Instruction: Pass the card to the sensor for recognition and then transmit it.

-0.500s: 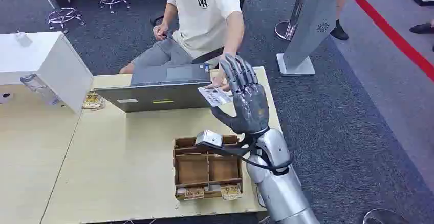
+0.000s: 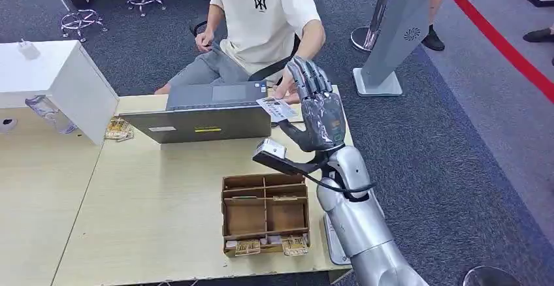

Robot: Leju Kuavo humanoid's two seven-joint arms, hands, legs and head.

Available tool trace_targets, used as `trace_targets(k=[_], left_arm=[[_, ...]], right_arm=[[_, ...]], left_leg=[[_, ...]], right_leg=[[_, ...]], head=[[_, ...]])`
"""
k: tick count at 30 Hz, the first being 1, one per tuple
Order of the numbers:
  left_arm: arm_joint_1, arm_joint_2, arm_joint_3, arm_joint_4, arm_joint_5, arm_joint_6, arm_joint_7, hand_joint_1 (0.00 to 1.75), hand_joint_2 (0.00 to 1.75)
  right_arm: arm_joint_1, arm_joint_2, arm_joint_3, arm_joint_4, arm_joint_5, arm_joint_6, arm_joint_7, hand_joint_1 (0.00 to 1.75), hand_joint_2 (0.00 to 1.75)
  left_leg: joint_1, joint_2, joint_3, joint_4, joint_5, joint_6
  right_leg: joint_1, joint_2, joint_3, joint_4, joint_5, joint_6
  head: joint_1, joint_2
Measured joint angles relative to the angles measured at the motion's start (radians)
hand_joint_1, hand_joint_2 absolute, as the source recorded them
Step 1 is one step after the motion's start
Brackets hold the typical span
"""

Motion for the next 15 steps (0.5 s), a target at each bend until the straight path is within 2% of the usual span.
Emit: trace_targets(k=[5, 7, 8, 15], left_arm=[[0.000, 0.000, 0.000, 0.000, 0.000, 0.000, 0.000, 0.00, 0.00], [0.000, 0.000, 0.000, 0.000, 0.000, 0.000, 0.000, 0.00, 0.00], [0.000, 0.000, 0.000, 0.000, 0.000, 0.000, 0.000, 0.00, 0.00], [0.000, 0.000, 0.000, 0.000, 0.003, -0.001, -0.003, 0.00, 0.00]], right_arm=[[0.000, 0.000, -0.001, 0.001, 0.000, 0.000, 0.000, 1.45, 1.75], [0.000, 0.000, -0.003, 0.006, 0.000, 0.000, 0.000, 1.61, 1.75], [0.000, 0.000, -0.004, 0.007, 0.000, 0.000, 0.000, 1.75, 1.75], [-0.002, 0.000, -0.014, 0.037, -0.040, -0.001, -0.011, 1.75, 1.75]], left_leg=[[0.000, 0.000, 0.000, 0.000, 0.000, 0.000], [0.000, 0.000, 0.000, 0.000, 0.000, 0.000], [0.000, 0.000, 0.000, 0.000, 0.000, 0.000], [0.000, 0.000, 0.000, 0.000, 0.000, 0.000]], right_leg=[[0.000, 0.000, 0.000, 0.000, 0.000, 0.000], [0.000, 0.000, 0.000, 0.000, 0.000, 0.000], [0.000, 0.000, 0.000, 0.000, 0.000, 0.000], [0.000, 0.000, 0.000, 0.000, 0.000, 0.000]], head=[[0.000, 0.000], [0.000, 0.000], [0.000, 0.000], [0.000, 0.000]])
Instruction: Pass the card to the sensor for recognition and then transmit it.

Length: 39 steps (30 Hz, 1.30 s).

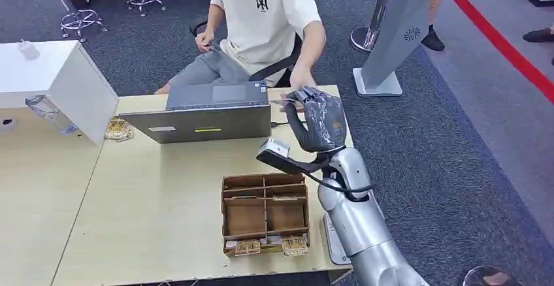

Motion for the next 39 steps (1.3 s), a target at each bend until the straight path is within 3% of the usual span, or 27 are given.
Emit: trace_targets(k=[7, 13, 15, 27, 31, 39], left_arm=[[0.000, 0.000, 0.000, 0.000, 0.008, 0.001, 0.000, 0.00, 0.00], [0.000, 0.000, 0.000, 0.000, 0.019, 0.003, -0.007, 0.00, 0.00], [0.000, 0.000, 0.000, 0.000, 0.027, 0.005, -0.012, 0.00, 0.00], [0.001, -0.002, 0.002, 0.000, 0.068, 0.014, -0.037, 0.00, 0.00], [0.001, -0.002, 0.004, 0.000, 0.077, 0.017, -0.043, 0.00, 0.00], [0.002, -0.002, 0.019, 0.000, 0.098, 0.022, -0.055, 0.00, 0.00]], right_arm=[[0.001, 0.000, 0.000, 0.016, -0.041, 0.000, 0.002, 1.75, 1.75], [0.006, -0.006, 0.051, 0.024, -0.246, 0.032, 0.002, 1.75, 1.75], [0.019, -0.010, 0.076, 0.008, -0.339, 0.078, -0.011, 1.75, 1.75], [0.146, -0.034, 0.121, -0.203, -1.001, 0.582, -0.088, 1.75, 1.75], [0.182, -0.053, 0.120, -0.235, -1.078, 0.642, -0.095, 1.75, 1.75], [0.230, -0.112, 0.067, -0.255, -1.122, 0.664, -0.094, 1.75, 1.75]], left_leg=[[0.000, 0.000, 0.000, 0.000, 0.000, 0.000], [0.000, 0.000, 0.000, 0.000, 0.000, 0.000], [0.000, 0.000, 0.000, 0.000, 0.000, 0.000], [0.000, 0.000, 0.000, 0.000, 0.000, 0.000], [0.000, 0.000, 0.000, 0.000, 0.000, 0.000], [0.000, 0.000, 0.000, 0.000, 0.000, 0.000]], right_leg=[[0.000, 0.000, 0.000, 0.000, 0.000, 0.000], [0.000, 0.000, 0.000, 0.000, 0.000, 0.000], [0.000, 0.000, 0.000, 0.000, 0.000, 0.000], [0.000, 0.000, -0.001, 0.000, 0.000, 0.000], [0.000, 0.000, -0.001, 0.000, 0.000, 0.000], [0.000, 0.000, -0.001, 0.000, 0.000, 0.000]], head=[[0.000, 0.000], [0.000, 0.000], [0.000, 0.000], [0.000, 0.000], [0.000, 0.000], [0.000, 0.000]])
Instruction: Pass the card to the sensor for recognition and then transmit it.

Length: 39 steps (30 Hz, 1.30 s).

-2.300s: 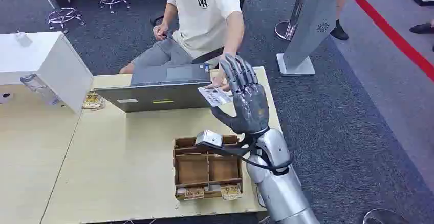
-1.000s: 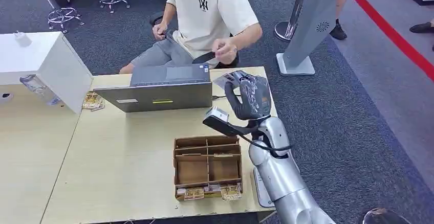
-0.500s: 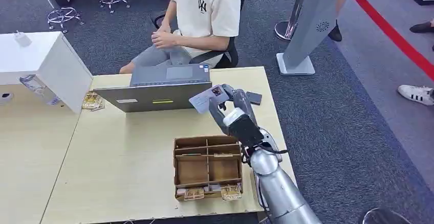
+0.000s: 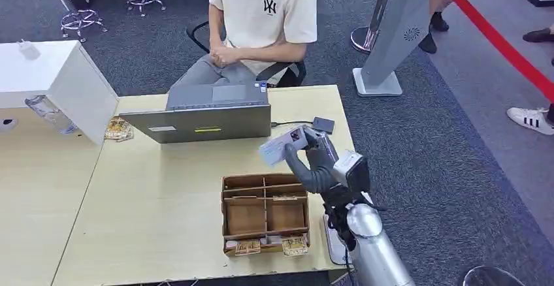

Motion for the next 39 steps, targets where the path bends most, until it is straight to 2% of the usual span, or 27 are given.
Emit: trace_targets(k=[9, 20, 26, 32, 39], left_arm=[[0.003, 0.000, 0.015, 0.000, 0.006, 0.000, -0.006, 0.00, 0.00], [0.004, 0.001, 0.019, 0.000, 0.010, -0.001, -0.009, 0.00, 0.00], [0.004, 0.002, 0.024, 0.000, 0.016, -0.001, -0.009, 0.00, 0.00], [0.004, 0.009, 0.026, 0.000, 0.018, -0.003, -0.009, 0.00, 0.00], [0.004, 0.011, 0.026, 0.000, 0.015, -0.003, -0.009, 0.00, 0.00]], right_arm=[[0.030, -0.076, -0.124, 0.027, -0.011, 0.012, 0.004, 1.75, 1.75], [0.041, -0.135, -0.253, 0.089, 0.001, 0.049, 0.024, 1.75, 1.75], [0.038, -0.183, -0.283, 0.160, 0.038, 0.127, 0.035, 1.75, 1.75], [0.026, -0.234, -0.303, 0.235, 0.007, 0.256, 0.020, 1.75, 1.75], [0.016, -0.282, -0.306, 0.295, -0.058, 0.438, -0.032, 1.75, 1.75]], left_leg=[[0.000, 0.000, 0.000, 0.000, 0.000, 0.000], [0.000, 0.000, 0.000, 0.000, 0.000, 0.000], [0.000, -0.001, 0.000, 0.000, 0.000, 0.000], [0.000, 0.000, 0.000, 0.000, 0.000, 0.000], [0.000, -0.001, 0.000, 0.000, 0.000, 0.000]], right_leg=[[0.000, 0.000, 0.000, 0.000, 0.000, 0.000], [0.000, 0.000, 0.000, 0.000, 0.000, 0.000], [0.000, -0.001, 0.000, 0.000, 0.000, 0.000], [0.000, -0.001, 0.000, 0.000, 0.000, 0.000], [0.000, -0.001, 0.000, 0.000, 0.000, 0.000]], head=[[0.000, 0.000], [0.000, 0.000], [0.000, 0.000], [0.000, 0.000], [0.000, 0.000]])
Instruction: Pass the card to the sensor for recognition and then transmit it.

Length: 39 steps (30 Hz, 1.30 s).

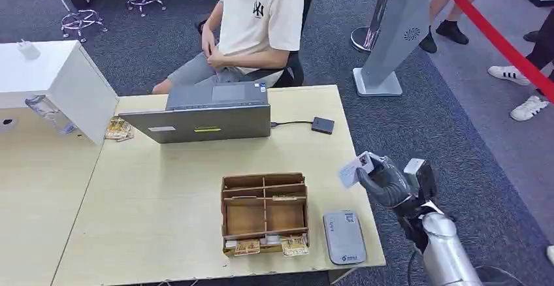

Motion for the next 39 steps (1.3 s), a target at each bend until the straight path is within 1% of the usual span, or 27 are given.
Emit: trace_targets(k=[3, 6, 12, 17, 24, 28, 35, 38, 39], left_arm=[[0.000, 0.000, 0.000, 0.000, -0.002, -0.002, 0.002, 0.00, 0.00], [0.000, 0.000, 0.000, 0.000, -0.002, -0.002, 0.002, 0.00, 0.00], [0.000, 0.004, 0.000, 0.000, -0.006, -0.005, 0.003, 0.00, 0.00], [0.000, 0.006, 0.000, 0.000, -0.005, -0.005, 0.003, 0.00, 0.00], [0.000, 0.006, 0.001, 0.000, 0.006, -0.006, 0.003, 0.00, 0.00], [0.000, 0.006, 0.007, 0.000, 0.009, -0.008, 0.002, 0.00, 0.00], [0.000, 0.005, 0.011, 0.000, 0.020, -0.010, -0.001, 0.00, 0.00], [0.000, 0.005, 0.015, 0.000, 0.026, -0.012, -0.003, 0.00, 0.00], [0.000, 0.005, 0.015, 0.000, 0.027, -0.013, -0.003, 0.00, 0.00]], right_arm=[[0.000, -0.014, -0.006, 0.016, -0.011, 0.036, -0.007, 1.75, 1.75], [0.000, -0.024, -0.008, 0.025, 0.004, 0.056, -0.011, 1.75, 1.75], [0.030, -0.048, 0.014, 0.015, 0.112, 0.077, -0.036, 1.75, 1.75], [0.046, -0.069, 0.053, 0.010, 0.205, 0.042, -0.040, 1.75, 1.75], [0.041, -0.072, 0.129, 0.006, 0.321, -0.051, -0.027, 1.75, 1.75], [0.026, -0.074, 0.158, 0.013, 0.337, -0.077, -0.026, 1.75, 1.75], [-0.002, -0.085, 0.178, 0.026, 0.367, -0.105, -0.023, 1.75, 1.75], [-0.013, -0.092, 0.184, 0.032, 0.364, -0.102, -0.027, 1.75, 1.75], [-0.017, -0.095, 0.185, 0.035, 0.350, -0.087, -0.037, 1.75, 1.75]], left_leg=[[0.000, 0.000, 0.000, 0.000, 0.000, 0.000], [0.000, 0.000, 0.000, 0.000, 0.000, 0.000], [0.000, 0.000, 0.000, 0.000, 0.000, 0.000], [0.000, 0.000, 0.000, 0.000, 0.000, 0.000], [0.000, 0.000, 0.000, 0.000, 0.000, 0.000], [0.000, 0.000, 0.000, 0.000, 0.000, 0.000], [0.000, 0.000, 0.000, 0.000, 0.000, 0.000], [0.000, 0.000, 0.000, 0.000, 0.000, 0.000], [0.000, 0.000, 0.000, 0.000, 0.000, 0.000]], right_leg=[[0.000, 0.000, 0.000, 0.000, 0.000, 0.000], [0.000, 0.000, 0.000, 0.000, 0.000, 0.000], [0.000, 0.000, 0.000, 0.000, 0.000, 0.000], [0.000, 0.000, 0.000, 0.000, 0.000, 0.000], [0.000, 0.000, 0.000, 0.000, 0.000, 0.000], [0.000, 0.000, 0.000, 0.000, 0.000, 0.000], [0.000, 0.000, 0.000, 0.000, 0.000, 0.000], [0.000, 0.000, 0.000, 0.000, 0.000, 0.000], [0.000, 0.000, 0.000, 0.000, 0.000, 0.000]], head=[[0.000, 0.000], [0.000, 0.000], [0.000, 0.000], [0.000, 0.000], [0.000, 0.000], [0.000, 0.000], [0.000, 0.000], [0.000, 0.000], [0.000, 0.000]])
